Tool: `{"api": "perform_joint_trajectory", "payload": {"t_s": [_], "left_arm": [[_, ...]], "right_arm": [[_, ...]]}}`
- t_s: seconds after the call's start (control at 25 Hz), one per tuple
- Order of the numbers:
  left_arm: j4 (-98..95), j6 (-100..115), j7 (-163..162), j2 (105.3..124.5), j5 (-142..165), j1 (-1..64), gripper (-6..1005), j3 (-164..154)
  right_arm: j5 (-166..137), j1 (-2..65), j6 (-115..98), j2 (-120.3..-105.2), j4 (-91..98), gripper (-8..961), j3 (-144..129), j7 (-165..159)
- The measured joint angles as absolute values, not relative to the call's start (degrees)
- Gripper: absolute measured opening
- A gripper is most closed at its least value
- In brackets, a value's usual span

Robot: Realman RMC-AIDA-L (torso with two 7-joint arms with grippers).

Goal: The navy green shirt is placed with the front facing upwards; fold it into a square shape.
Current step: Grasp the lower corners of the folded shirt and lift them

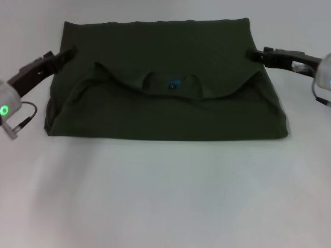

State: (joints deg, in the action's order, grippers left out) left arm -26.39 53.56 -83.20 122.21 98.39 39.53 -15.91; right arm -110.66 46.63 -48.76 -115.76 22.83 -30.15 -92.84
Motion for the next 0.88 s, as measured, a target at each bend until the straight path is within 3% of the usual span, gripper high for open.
{"api": "perform_joint_trajectory", "payload": {"t_s": [0.24,0.6,0.8,0.88], "left_arm": [[-32.96,59.71,-88.9,122.66,98.51,31.83,836,-24.76],[-39.42,60.78,-88.38,122.96,103.51,25.78,835,-31.26],[-39.8,57.99,-88.29,122.96,109.06,25.83,835,-31.31],[-40.13,57.2,-87.67,122.97,110.62,25.81,835,-31.4]], "right_arm": [[-110.68,40.19,-61.35,-115.06,30.15,615,-33.09,-101.71],[-110.77,34.48,-74.07,-112.22,32.21,616,-34.5,-110.48],[-110.53,32.85,-75.19,-112.13,32.47,753,-33.96,-112.58],[-110.3,32.5,-75.26,-112.22,32.45,755,-33.15,-112.63]]}}
